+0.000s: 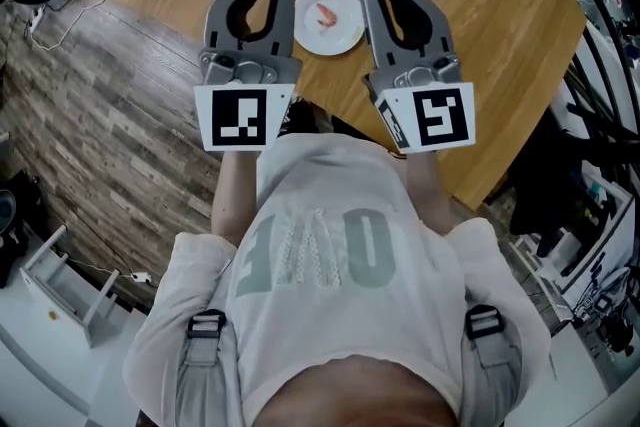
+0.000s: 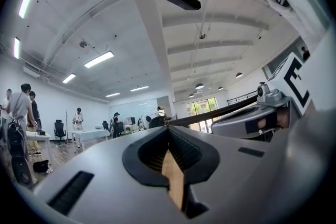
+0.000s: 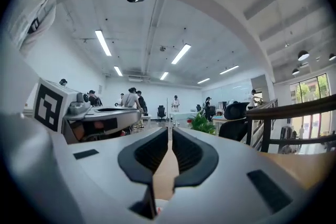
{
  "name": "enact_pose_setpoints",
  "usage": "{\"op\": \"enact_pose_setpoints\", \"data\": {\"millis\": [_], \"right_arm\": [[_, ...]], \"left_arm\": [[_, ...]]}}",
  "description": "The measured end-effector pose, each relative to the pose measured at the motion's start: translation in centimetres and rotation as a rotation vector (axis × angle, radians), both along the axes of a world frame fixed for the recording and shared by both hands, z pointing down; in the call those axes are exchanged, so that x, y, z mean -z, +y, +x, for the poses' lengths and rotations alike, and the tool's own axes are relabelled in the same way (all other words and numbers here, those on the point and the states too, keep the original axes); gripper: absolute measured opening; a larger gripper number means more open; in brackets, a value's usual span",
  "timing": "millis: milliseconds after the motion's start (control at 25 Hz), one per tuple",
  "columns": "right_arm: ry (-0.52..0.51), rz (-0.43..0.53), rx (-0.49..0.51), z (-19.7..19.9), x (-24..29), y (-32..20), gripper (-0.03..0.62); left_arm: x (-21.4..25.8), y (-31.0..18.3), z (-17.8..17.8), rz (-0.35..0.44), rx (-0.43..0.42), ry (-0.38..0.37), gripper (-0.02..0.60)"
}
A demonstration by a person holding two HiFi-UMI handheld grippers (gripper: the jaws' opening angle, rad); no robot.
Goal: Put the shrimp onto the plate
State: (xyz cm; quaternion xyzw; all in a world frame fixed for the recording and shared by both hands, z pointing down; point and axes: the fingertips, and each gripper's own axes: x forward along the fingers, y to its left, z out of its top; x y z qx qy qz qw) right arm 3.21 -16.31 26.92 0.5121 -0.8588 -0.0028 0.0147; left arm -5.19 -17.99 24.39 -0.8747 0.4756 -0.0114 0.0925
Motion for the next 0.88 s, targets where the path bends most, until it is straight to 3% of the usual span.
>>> {"op": "enact_pose_setpoints", "data": {"millis": [200, 320, 880], "right_arm": [[-0.044, 0.033, -0.029, 1.1, 1.7, 1.1, 0.031], [-0.029, 0.034, -0.05, 1.5, 1.6, 1.2, 0.023], [-0.017, 0.053, -0.069, 2.0, 2.0, 1.0, 0.021]], "left_arm": [[2.3, 0.5, 0.5, 0.032, -0.033, 0.072, 0.007], [2.8, 0.6, 0.8, 0.064, -0.04, 0.046, 0.006], [3.1, 0.5, 1.2, 0.078, -0.054, 0.02, 0.006]]}}
